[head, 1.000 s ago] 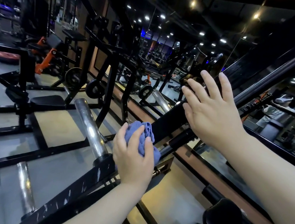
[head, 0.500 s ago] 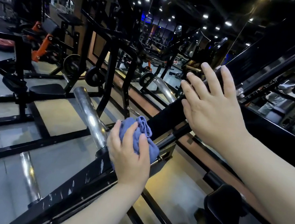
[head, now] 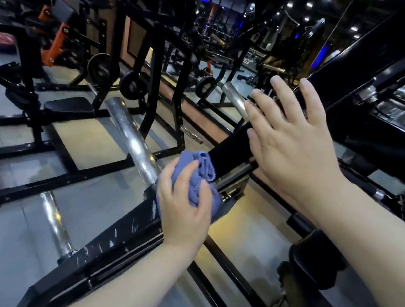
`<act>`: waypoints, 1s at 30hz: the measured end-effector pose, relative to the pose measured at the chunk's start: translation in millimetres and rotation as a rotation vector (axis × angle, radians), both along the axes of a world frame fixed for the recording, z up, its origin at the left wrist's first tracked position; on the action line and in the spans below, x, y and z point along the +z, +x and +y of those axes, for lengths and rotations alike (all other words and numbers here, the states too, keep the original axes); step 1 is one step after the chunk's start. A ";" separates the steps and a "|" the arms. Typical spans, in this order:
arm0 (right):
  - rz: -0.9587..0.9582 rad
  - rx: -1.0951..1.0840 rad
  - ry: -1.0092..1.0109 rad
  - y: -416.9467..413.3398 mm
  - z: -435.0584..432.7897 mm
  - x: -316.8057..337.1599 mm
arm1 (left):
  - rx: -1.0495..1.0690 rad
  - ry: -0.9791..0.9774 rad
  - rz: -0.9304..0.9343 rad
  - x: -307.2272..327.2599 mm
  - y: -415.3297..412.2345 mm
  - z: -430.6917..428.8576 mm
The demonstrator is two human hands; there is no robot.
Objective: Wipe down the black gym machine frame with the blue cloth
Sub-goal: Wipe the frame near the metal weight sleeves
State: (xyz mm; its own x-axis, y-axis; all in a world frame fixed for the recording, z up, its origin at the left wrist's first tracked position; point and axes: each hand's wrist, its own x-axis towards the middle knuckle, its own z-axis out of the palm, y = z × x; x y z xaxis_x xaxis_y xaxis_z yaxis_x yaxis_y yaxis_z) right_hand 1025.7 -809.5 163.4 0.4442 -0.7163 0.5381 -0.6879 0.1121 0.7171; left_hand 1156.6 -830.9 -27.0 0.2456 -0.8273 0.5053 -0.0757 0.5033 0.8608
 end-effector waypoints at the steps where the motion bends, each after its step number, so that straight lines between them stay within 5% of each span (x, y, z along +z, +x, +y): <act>1: -0.001 -0.002 -0.004 0.9 0.7 -0.2 | 0.008 0.074 0.048 -2.3 2.0 2.5; 4: -0.002 -0.020 0.010 4.3 0.7 0.8 | 0.064 0.148 0.069 14.1 -0.2 -0.2; 12: -0.001 -0.028 0.037 7.7 5.1 -4.8 | -0.071 -0.160 -0.098 39.1 -5.7 -1.2; 17: 0.013 -0.058 0.054 13.0 3.9 -7.8 | 0.111 0.231 0.028 -15.0 15.4 -3.7; 20: 0.036 -0.052 0.079 17.4 3.2 -16.5 | 0.136 0.295 0.099 -1.8 10.1 -5.2; 26: 0.022 -0.046 0.097 22.8 0.3 -25.5 | -0.010 -0.044 -0.020 40.3 -4.3 -3.6; 30: -0.012 -0.038 0.077 25.6 -3.0 -30.7 | 0.007 0.007 0.027 0.8 6.3 -7.4</act>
State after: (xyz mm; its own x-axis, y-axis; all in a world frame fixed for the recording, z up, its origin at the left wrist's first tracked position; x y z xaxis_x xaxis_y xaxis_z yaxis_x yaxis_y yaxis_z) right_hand 1051.3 -812.5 132.7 0.4096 -0.7718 0.4863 -0.6930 0.0834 0.7161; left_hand 1163.0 -838.3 -26.2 0.2645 -0.8292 0.4923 -0.0559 0.4965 0.8663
